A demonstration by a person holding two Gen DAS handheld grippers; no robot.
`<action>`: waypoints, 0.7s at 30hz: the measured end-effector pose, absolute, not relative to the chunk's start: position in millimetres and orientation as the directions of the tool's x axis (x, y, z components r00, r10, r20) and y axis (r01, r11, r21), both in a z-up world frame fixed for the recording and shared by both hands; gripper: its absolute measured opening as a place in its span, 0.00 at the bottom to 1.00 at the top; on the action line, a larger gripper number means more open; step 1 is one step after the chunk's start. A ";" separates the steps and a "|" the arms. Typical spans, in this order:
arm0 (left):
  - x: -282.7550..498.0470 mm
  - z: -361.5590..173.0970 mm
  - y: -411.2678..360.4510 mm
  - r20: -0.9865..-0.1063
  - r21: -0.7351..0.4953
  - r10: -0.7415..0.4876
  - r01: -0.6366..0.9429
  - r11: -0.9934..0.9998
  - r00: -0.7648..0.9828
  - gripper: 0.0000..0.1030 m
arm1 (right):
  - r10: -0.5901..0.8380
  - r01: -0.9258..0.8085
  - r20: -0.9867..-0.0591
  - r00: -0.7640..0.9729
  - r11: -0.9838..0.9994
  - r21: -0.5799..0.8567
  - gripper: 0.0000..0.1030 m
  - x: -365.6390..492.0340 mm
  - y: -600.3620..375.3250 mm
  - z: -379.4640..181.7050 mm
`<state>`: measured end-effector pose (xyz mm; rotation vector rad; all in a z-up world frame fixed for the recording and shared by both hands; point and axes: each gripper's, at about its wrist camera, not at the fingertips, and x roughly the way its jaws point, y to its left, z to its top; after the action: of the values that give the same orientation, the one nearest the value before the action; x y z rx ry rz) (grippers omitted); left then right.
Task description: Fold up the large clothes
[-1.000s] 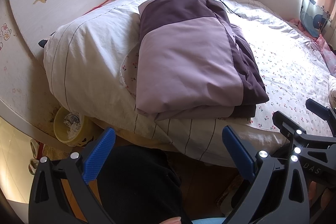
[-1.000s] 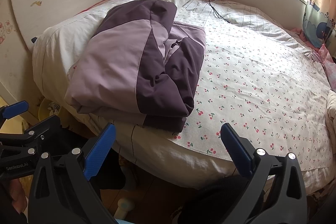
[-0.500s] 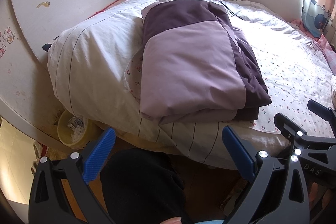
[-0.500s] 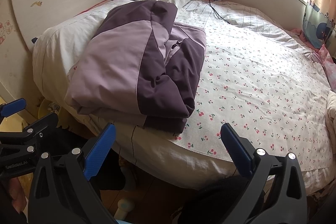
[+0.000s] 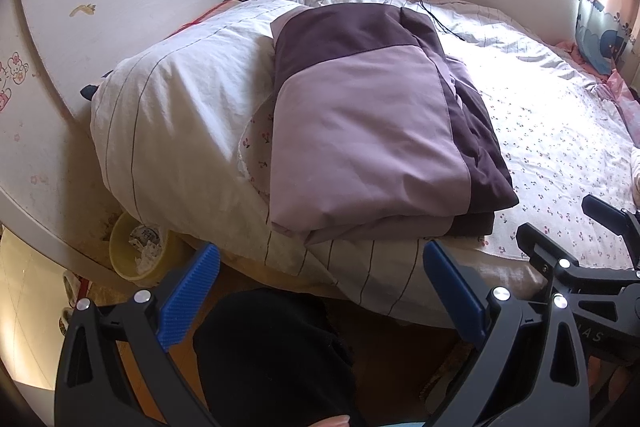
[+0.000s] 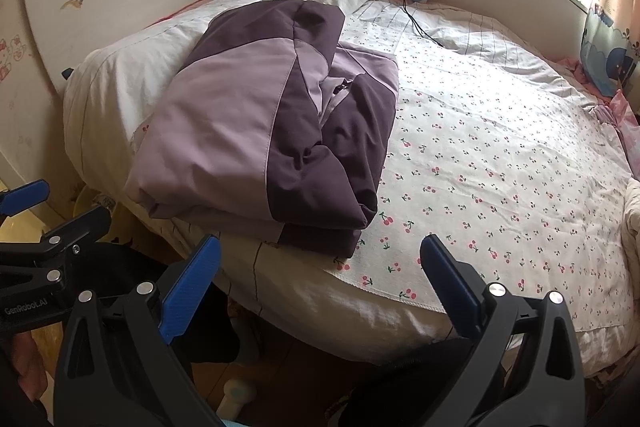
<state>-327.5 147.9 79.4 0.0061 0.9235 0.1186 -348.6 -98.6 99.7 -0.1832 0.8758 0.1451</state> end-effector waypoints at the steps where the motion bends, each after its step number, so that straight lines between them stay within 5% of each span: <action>1: -327.8 79.3 147.8 -0.795 0.057 0.105 -0.100 0.993 0.597 0.95 | 0.051 -0.200 -0.774 0.631 0.975 -0.099 0.93 -347.9 -98.5 99.2; 21: -320.9 77.1 148.4 -0.812 0.046 0.102 -0.111 0.993 0.574 0.95 | 0.055 -0.199 -0.784 0.619 0.976 -0.089 0.93 -343.0 -101.8 94.9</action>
<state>-320.9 148.4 77.1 -0.0102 0.9512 0.1247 -343.0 -101.8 94.9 -0.1738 0.8929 0.1468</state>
